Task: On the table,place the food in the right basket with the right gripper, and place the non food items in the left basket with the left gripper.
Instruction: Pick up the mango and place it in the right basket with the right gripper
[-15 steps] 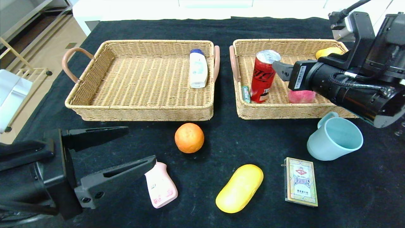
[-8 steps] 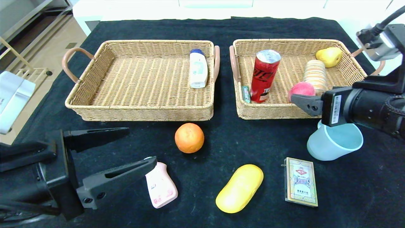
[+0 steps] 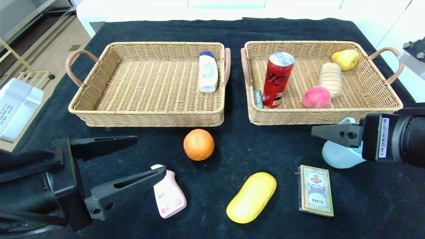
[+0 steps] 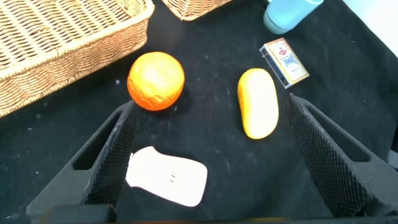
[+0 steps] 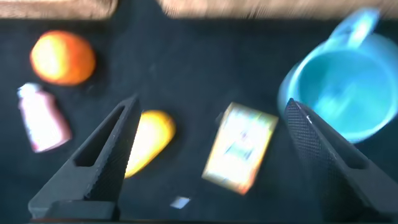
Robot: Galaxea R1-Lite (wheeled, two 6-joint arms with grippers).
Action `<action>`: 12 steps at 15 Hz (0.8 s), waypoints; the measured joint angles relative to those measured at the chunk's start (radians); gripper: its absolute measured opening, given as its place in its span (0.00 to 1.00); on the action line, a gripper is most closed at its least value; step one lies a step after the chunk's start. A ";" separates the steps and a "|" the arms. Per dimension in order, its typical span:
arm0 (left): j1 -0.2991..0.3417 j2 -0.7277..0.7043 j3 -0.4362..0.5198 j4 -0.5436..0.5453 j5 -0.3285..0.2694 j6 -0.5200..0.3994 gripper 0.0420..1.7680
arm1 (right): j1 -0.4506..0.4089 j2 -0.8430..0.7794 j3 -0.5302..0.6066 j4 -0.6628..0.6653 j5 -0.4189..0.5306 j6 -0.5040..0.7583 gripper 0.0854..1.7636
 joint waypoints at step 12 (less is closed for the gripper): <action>0.001 0.017 0.002 -0.009 0.021 0.000 0.97 | 0.143 0.295 -0.245 0.299 0.147 0.375 0.96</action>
